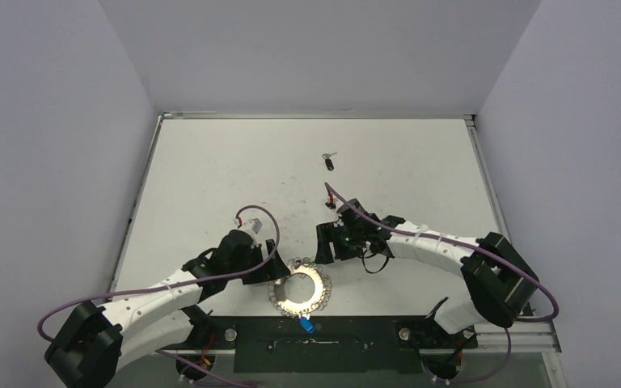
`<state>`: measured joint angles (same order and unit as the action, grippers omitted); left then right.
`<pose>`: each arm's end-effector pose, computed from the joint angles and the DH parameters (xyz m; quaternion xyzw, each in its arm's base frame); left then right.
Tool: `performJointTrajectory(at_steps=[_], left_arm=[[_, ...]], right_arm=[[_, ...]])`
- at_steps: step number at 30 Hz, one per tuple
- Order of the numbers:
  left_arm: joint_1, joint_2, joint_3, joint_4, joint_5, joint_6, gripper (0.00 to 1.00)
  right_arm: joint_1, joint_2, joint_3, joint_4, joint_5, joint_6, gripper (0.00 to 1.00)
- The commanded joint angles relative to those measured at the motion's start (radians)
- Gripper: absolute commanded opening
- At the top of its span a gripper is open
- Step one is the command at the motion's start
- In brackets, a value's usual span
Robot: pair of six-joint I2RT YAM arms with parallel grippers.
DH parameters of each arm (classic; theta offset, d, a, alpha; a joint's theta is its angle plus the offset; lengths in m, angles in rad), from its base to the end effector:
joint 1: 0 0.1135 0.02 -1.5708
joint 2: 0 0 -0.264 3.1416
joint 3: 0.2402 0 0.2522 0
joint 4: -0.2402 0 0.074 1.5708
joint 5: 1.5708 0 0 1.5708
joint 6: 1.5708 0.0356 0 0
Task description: Put the keys on the keyring
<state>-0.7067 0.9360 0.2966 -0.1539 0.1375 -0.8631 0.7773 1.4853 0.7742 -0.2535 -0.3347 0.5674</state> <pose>0.1280 -0.1157 0.1502 -0.0462 0.9224 -0.3122 0.2226 0.1939 0.2072 0.1737 -0.1480 0.9307 0.3077 0.1312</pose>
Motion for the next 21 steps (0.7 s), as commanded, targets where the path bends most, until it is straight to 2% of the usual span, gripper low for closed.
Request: performJointTrajectory(at_steps=[1, 6, 9, 10, 12, 21], left_arm=[[0.002, 0.061, 0.048, -0.066, 0.014, 0.019, 0.75], [0.001, 0.081, 0.077, -0.115, -0.027, 0.024, 0.74], [0.003, 0.048, 0.08, -0.146, -0.063, 0.023, 0.8], [0.003, 0.033, 0.08, -0.15, -0.071, 0.024, 0.82], [0.004, -0.001, 0.078, -0.158, -0.084, 0.024, 0.96], [0.032, -0.118, 0.029, -0.123, -0.083, 0.004, 0.97]], right_arm=[[0.09, -0.09, 0.023, -0.139, 0.108, -0.003, 0.68], [0.245, -0.131, 0.021, -0.181, 0.193, 0.104, 0.65], [0.328, -0.131, 0.038, -0.193, 0.235, 0.176, 0.63], [0.347, -0.127, 0.043, -0.195, 0.244, 0.195, 0.62], [0.379, -0.114, 0.054, -0.19, 0.258, 0.234, 0.6], [0.473, -0.035, 0.045, -0.052, 0.266, 0.391, 0.49]])
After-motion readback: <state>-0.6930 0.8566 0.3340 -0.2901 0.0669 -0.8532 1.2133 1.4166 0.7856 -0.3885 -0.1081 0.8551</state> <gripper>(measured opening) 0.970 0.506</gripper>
